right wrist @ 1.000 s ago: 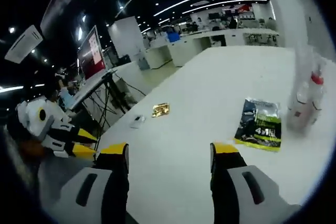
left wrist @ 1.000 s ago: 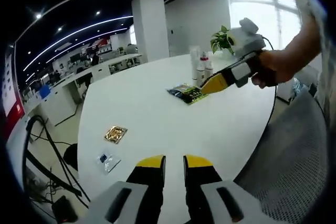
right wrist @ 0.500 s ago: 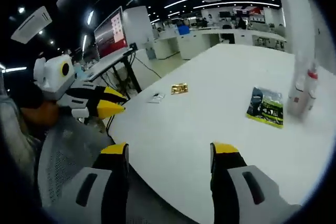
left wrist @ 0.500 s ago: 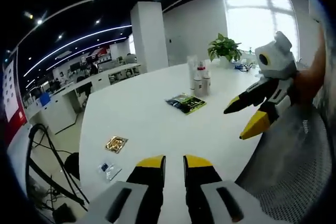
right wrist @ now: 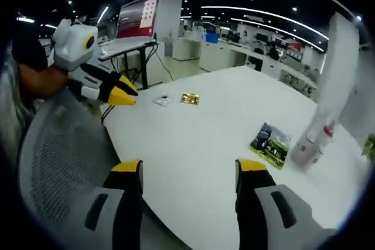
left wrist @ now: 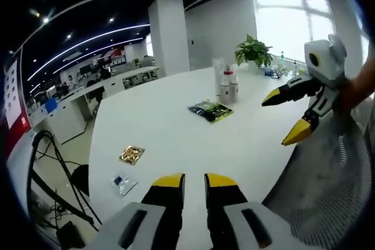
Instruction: Arrange the skincare products in the storage area until every visible bottle or jar stands upright without overlapping.
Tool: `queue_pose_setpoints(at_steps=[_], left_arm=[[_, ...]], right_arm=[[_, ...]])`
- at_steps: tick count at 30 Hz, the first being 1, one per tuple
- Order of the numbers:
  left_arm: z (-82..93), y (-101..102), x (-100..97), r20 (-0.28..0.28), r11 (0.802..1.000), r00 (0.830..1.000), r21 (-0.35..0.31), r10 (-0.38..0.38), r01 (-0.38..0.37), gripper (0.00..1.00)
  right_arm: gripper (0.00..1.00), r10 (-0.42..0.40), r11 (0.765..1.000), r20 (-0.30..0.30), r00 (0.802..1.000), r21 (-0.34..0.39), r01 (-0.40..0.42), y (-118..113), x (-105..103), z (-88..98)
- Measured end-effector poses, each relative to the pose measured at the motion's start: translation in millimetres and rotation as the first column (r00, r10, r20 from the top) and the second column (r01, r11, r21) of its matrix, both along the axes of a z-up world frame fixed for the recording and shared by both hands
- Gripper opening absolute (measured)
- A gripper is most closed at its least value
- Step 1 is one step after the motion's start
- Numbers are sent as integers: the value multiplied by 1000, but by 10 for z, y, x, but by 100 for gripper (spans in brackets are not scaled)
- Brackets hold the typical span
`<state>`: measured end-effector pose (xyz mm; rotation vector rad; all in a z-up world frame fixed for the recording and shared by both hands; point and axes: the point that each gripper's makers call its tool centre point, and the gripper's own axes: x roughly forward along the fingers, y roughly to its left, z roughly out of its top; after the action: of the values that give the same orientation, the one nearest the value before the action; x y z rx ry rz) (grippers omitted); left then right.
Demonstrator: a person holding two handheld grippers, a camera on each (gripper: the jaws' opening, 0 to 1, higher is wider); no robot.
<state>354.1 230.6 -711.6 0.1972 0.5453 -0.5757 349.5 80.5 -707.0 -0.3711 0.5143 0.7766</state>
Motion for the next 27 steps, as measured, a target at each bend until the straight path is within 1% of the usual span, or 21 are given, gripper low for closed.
queue_pose_setpoints(at_steps=[3, 5, 8, 10, 11, 13, 15, 16, 17, 18, 19, 20, 21, 22, 23, 24, 25, 26, 27], left_arm=[[-11, 31, 0, 4, 1000, 1000, 17, 6, -6, 14], [-4, 45, 5, 5, 1000, 1000, 14, 12, -12, 14], [18, 50, 7, 17, 1000, 1000, 12, 14, -14, 14], [73, 54, 16, 42, 1000, 999, -2, 21, -21, 14], [83, 62, 20, 46, 1000, 999, -5, 23, -22, 14], [71, 78, 30, 40, 999, 999, -10, 34, -33, 14], [42, 99, 28, 36, 999, 999, 8, 36, -36, 14], [16, 101, 26, 28, 999, 999, 16, 33, -33, 14], [-34, 111, 13, 5, 999, 999, 28, 32, -32, 14], [-53, 129, 10, 6, 999, 1000, 41, 28, -28, 14], [-60, 172, 17, 10, 998, 999, 52, 36, -36, 14], [-44, 202, 33, 13, 998, 999, 44, 51, -52, 14], [-12, 215, 56, 13, 997, 997, 15, 77, -77, 14], [0, 206, 55, 14, 997, 997, 4, 74, -74, 14], [-3, 205, 48, 15, 997, 997, 12, 70, -71, 14], [-10, 203, 48, 20, 997, 998, 25, 67, -67, 14], [-18, 196, 45, 19, 997, 998, 29, 64, -65, 14], [-22, 195, 43, 16, 998, 998, 29, 64, -64, 14], [-21, 199, 46, 18, 997, 998, 31, 66, -66, 14]], right_arm=[[61, -4, 1000, -18, 1000, -11, 4, -15, 9, -41], [61, -12, 1000, -21, 1000, 4, 12, 1, 20, -19], [61, 3, 1000, -29, 1000, 10, -3, 86, 72, 8], [61, 40, 999, -35, 999, -1, -40, 165, 132, 9], [61, 78, 997, -32, 996, -21, -79, 234, 207, 17], [60, 126, 991, -27, 992, -36, -127, 360, 343, 51], [60, 181, 983, -45, 983, -16, -182, 566, 518, 102], [60, 206, 978, -50, 977, -20, -207, 647, 604, 116], [61, 258, 965, -72, 963, -37, -261, 759, 696, 98], [63, 285, 956, -98, 954, -46, -290, 831, 755, 73], [67, 305, 948, -137, 943, -52, -314, 928, 856, 42], [69, 330, 938, -153, 931, -53, -341, 1004, 921, 29], [72, 366, 926, -160, 917, -39, -376, 1124, 1024, 24], [75, 391, 916, -167, 905, -28, -401, 1194, 1085, 16], [76, 402, 908, -190, 895, -38, -416, 1230, 1143, -18], [75, 417, 893, -214, 883, -87, -442, 1248, 1235, -70], [74, 441, 875, -199, 875, -121, -469, 1281, 1322, -87], [74, 472, 850, -196, 860, -156, -503, 1333, 1414, -119], [74, 491, 835, -199, 848, -169, -523, 1374, 1469, -140]])
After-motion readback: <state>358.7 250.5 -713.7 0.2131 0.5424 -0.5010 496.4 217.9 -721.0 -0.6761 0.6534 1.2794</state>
